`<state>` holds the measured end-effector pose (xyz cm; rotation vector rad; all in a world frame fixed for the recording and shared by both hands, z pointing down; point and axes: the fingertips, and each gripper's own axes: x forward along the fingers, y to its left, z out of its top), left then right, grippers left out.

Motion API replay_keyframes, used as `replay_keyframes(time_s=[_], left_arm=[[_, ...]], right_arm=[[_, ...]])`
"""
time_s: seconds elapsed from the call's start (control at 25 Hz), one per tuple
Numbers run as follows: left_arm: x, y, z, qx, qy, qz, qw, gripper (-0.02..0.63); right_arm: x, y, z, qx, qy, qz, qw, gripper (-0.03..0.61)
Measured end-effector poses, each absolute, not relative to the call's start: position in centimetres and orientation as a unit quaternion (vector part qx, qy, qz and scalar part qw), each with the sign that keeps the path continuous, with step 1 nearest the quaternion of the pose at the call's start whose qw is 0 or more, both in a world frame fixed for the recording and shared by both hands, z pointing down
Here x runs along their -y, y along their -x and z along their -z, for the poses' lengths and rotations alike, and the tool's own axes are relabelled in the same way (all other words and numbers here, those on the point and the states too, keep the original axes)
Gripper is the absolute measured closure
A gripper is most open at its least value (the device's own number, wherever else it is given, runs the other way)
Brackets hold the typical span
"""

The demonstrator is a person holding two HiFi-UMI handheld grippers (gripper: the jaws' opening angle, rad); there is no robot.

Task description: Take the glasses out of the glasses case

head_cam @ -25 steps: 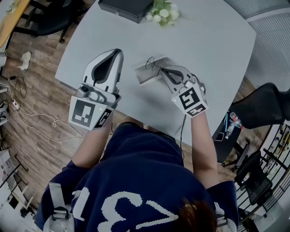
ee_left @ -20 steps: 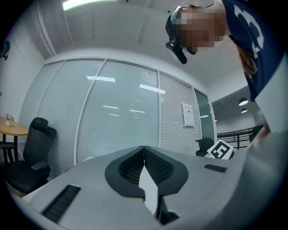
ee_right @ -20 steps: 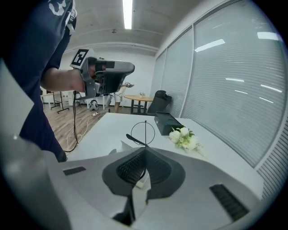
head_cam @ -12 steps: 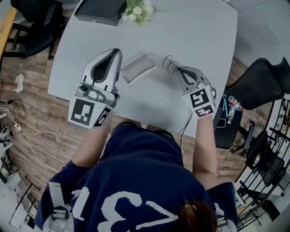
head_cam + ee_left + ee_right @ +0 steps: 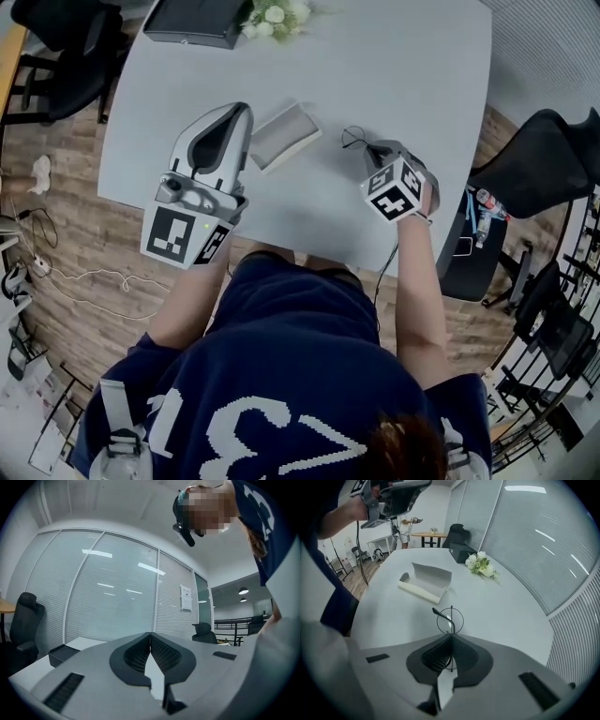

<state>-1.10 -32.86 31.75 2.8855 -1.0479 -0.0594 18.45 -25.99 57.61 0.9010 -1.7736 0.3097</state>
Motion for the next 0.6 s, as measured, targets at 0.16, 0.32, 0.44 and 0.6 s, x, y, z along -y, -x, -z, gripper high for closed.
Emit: replay_keyframes(time_s=[0.16, 0.32, 0.44, 0.6], left_arm=[[32.9, 1.7, -32.1, 0.351, -0.936, 0.013, 0.038, 0.6], [33.1, 1.9, -32.4, 0.355, -0.934, 0.009, 0.038, 0.6], [33.2, 1.6, -31.9, 0.354, -0.935, 0.014, 0.033, 0.598], [33.2, 0.7, -30.4, 0.348, -0.937, 0.026, 0.02, 0.6]], right_arm=[[26.5, -18.6, -60.4, 0.739, -0.386, -0.165, 0.526, 0.552], [26.7, -18.4, -60.8, 0.751, -0.402, -0.191, 0.488, 0.535], [27.3, -18.6, -58.2, 0.764, -0.43, -0.194, 0.439, 0.538], [29.5, -20.2, -50.7, 0.786, -0.512, -0.188, 0.292, 0.554]])
